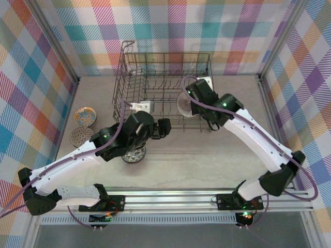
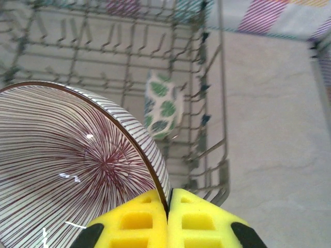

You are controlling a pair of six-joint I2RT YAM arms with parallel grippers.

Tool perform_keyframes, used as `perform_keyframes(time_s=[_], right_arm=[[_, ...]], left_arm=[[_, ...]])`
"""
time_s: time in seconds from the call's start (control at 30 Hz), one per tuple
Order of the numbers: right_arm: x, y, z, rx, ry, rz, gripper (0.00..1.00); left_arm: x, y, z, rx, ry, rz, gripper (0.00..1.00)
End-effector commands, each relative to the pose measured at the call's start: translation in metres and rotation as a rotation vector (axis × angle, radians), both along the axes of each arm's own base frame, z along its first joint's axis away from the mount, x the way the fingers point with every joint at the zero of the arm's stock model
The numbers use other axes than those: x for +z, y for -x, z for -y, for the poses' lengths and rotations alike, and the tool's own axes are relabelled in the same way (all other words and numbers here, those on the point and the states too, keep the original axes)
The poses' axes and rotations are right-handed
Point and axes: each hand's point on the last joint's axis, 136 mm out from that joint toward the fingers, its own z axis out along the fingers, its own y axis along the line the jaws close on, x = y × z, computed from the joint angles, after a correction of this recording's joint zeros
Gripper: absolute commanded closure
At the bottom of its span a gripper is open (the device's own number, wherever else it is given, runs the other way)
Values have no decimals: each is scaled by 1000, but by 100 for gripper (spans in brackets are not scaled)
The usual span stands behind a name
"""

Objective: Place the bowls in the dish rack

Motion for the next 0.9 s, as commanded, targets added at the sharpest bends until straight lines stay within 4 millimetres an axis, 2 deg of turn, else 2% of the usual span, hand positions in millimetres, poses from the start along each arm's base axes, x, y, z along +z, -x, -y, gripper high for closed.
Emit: perform_keyframes(time_s=[0.0, 0.2, 0.53, 0.7, 0.87], right_arm=[[18, -28, 16, -123, 103, 108, 100], [5, -51, 15, -224, 120, 117, 100], [-16, -65, 10, -330, 157, 92, 100], [-13, -66, 17, -411, 259, 115, 100], [-1, -66, 21, -484, 406, 134, 100]], left_arm=[[-19, -5, -29, 38, -76, -22, 19], [-29, -16, -70, 90, -84, -54, 17], [-49, -44, -109, 120, -115, -130, 12], [-59, -63, -126, 137, -100, -189, 11], [-66, -78, -134, 136, -88, -228, 11]])
